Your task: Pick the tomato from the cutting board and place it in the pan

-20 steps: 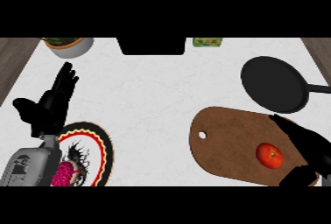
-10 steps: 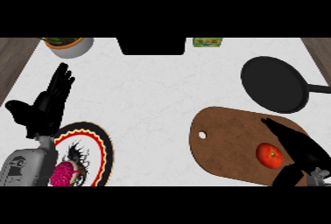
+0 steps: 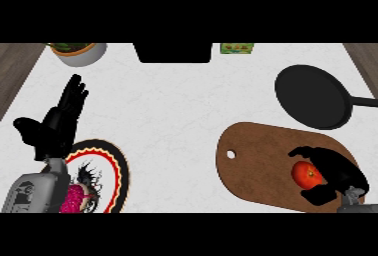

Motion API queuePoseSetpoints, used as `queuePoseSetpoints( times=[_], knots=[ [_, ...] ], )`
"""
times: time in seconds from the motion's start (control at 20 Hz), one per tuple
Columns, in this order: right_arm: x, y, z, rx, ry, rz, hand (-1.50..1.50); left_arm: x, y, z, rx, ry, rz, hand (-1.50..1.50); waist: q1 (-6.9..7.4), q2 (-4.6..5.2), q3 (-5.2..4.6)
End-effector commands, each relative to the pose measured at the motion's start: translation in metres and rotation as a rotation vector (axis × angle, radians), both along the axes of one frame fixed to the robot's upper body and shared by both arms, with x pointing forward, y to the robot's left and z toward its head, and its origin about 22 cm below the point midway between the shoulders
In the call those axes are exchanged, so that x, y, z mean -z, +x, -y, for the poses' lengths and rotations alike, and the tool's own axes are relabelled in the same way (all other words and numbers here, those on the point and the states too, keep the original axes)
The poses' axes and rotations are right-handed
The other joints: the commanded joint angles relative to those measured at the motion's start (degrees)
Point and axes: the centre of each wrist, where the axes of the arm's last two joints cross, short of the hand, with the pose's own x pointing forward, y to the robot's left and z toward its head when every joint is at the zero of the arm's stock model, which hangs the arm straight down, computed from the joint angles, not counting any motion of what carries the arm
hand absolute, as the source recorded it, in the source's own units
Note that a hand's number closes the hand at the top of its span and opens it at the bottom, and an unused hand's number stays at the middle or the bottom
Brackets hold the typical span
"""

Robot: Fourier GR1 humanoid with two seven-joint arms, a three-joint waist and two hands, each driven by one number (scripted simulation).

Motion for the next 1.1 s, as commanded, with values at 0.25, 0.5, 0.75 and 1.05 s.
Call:
queuePoseSetpoints(
  times=[0.25, 0.5, 0.75, 1.05],
  knots=[
    [0.009, 0.006, -0.009, -0.097, 0.020, 0.031, 1.50, 0.005, 0.000, 0.005, 0.002, -0.007, -0.008, 0.00, 0.06, 0.08, 0.14],
    [0.014, -0.025, -0.107, -0.339, 0.024, 0.058, 1.50, -0.006, 0.004, 0.009, 0.010, -0.007, -0.004, 0.00, 0.41, -0.10, 0.13],
    [0.010, -0.029, -0.156, -0.442, 0.037, 0.131, 1.50, 0.001, 0.005, -0.002, 0.009, -0.014, 0.005, 0.00, 0.14, 0.10, 0.13],
    [-0.036, -0.048, -0.146, -0.343, 0.063, 0.555, 1.50, -0.014, 0.003, -0.006, -0.015, -0.011, 0.000, 0.00, -0.59, -0.31, 0.16]
  ],
)
